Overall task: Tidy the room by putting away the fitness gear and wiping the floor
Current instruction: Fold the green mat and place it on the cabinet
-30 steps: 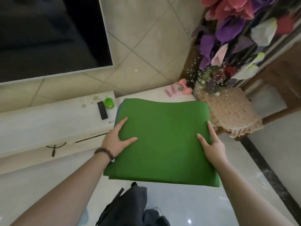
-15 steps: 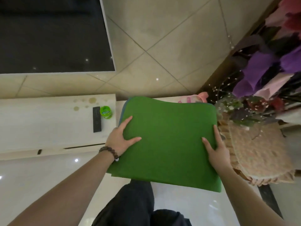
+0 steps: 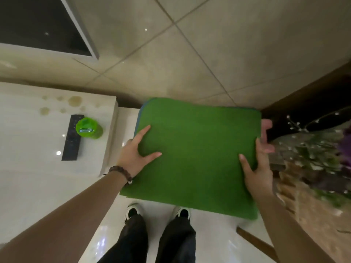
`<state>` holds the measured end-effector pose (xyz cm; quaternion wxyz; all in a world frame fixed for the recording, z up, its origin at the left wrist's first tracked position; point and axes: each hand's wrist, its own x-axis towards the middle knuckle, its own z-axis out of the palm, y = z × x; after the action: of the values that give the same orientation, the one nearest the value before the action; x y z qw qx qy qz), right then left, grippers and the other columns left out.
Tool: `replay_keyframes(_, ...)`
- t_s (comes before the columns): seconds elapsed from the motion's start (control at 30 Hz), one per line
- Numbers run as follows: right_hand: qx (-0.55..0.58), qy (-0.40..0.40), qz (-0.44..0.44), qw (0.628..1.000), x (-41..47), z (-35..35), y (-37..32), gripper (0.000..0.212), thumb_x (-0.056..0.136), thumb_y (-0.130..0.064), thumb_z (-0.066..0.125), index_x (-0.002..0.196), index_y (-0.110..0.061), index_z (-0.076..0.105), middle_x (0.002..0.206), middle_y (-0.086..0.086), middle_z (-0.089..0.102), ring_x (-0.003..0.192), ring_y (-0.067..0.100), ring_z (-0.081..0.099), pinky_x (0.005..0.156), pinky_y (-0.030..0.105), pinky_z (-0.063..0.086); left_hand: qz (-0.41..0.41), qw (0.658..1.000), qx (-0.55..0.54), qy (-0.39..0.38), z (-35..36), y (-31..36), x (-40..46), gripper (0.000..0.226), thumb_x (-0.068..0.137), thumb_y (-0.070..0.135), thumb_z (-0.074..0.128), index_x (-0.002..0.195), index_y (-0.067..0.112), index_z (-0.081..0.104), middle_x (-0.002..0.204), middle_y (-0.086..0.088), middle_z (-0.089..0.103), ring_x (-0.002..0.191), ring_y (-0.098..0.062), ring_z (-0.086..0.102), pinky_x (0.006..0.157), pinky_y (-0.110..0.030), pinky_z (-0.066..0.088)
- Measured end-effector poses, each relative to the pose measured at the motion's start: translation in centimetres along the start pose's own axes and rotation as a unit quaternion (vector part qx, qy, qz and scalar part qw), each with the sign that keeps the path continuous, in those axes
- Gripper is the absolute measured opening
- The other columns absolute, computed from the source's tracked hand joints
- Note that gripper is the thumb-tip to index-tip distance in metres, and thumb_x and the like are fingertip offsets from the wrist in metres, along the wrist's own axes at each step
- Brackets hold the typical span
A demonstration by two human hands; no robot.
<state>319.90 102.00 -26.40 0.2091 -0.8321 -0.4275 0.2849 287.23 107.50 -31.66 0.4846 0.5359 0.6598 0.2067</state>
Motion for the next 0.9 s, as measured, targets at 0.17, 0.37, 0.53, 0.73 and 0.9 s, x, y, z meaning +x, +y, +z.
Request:
replay_keyframes(0.17, -0.012, -0.011, -0.057, 0.998, 7.5, 6.2, 3.4, 0.068, 0.093, -0.039, 0.053, 0.149, -0.043, 0.014, 0.145, 0.004, 0.045, 0.128, 0.027, 0.045, 0.102, 0.028, 0.033, -0.012, 0.999, 0.013, 0.027, 3.3, -4.9, 6.9, 0.093, 0.056, 0.065, 0.072, 0.136, 0.063, 0.025, 0.138, -0.004, 0.048, 0.119, -0.025, 0.053, 0.102, -0.048, 0.045)
replay_keyframes(0.37, 0.017, -0.131, -0.062, 0.989, 12.8, 14.2, 7.1, 0.071, 0.095, -0.035, 0.053, 0.150, -0.041, 0.007, 0.145, -0.011, 0.037, 0.125, 0.017, 0.046, 0.105, 0.028, 0.033, -0.094, 0.994, 0.050, 0.030, 4.4, -11.3, 11.1, 0.085, 0.071, 0.045, 0.076, 0.138, 0.060, 0.024, 0.142, -0.004, 0.041, 0.119, -0.028, 0.051, 0.099, -0.049, 0.047)
replay_keyframes(0.53, 0.041, -0.225, 0.005, 0.974, 14.4, 16.3, 8.7, 0.075, 0.096, -0.027, 0.053, 0.151, -0.038, 0.002, 0.132, -0.011, 0.042, 0.117, 0.011, 0.046, 0.095, 0.022, 0.033, -0.137, 0.988, 0.072, 0.014, 5.5, -12.9, 12.0, 0.080, 0.083, 0.041, 0.068, 0.146, 0.049, 0.019, 0.145, -0.007, 0.036, 0.120, -0.029, 0.050, 0.094, -0.036, 0.045)
replay_keyframes(0.73, 0.105, -0.245, 0.054, 0.962, 14.4, 16.7, 9.4, 0.092, 0.086, -0.044, 0.062, 0.142, -0.055, -0.010, 0.149, -0.008, 0.035, 0.128, 0.022, 0.047, 0.107, 0.045, 0.040, -0.164, 0.986, 0.037, -0.015, 5.8, -12.9, 12.0, 0.088, 0.081, 0.039, 0.071, 0.143, 0.059, 0.012, 0.147, -0.008, 0.027, 0.124, -0.034, 0.043, 0.099, -0.044, 0.046)
replay_keyframes(0.9, 0.093, -0.189, 0.043, 0.977, 13.6, 17.9, 9.3, 0.097, 0.079, -0.051, 0.067, 0.140, -0.059, -0.009, 0.149, 0.000, 0.037, 0.127, 0.025, 0.048, 0.105, 0.048, 0.040, -0.143, 0.990, -0.015, 0.009, 5.5, -12.8, 12.0, 0.082, 0.080, 0.032, 0.074, 0.131, 0.068, 0.022, 0.145, 0.000, 0.035, 0.117, -0.022, 0.049, 0.098, -0.042, 0.049)
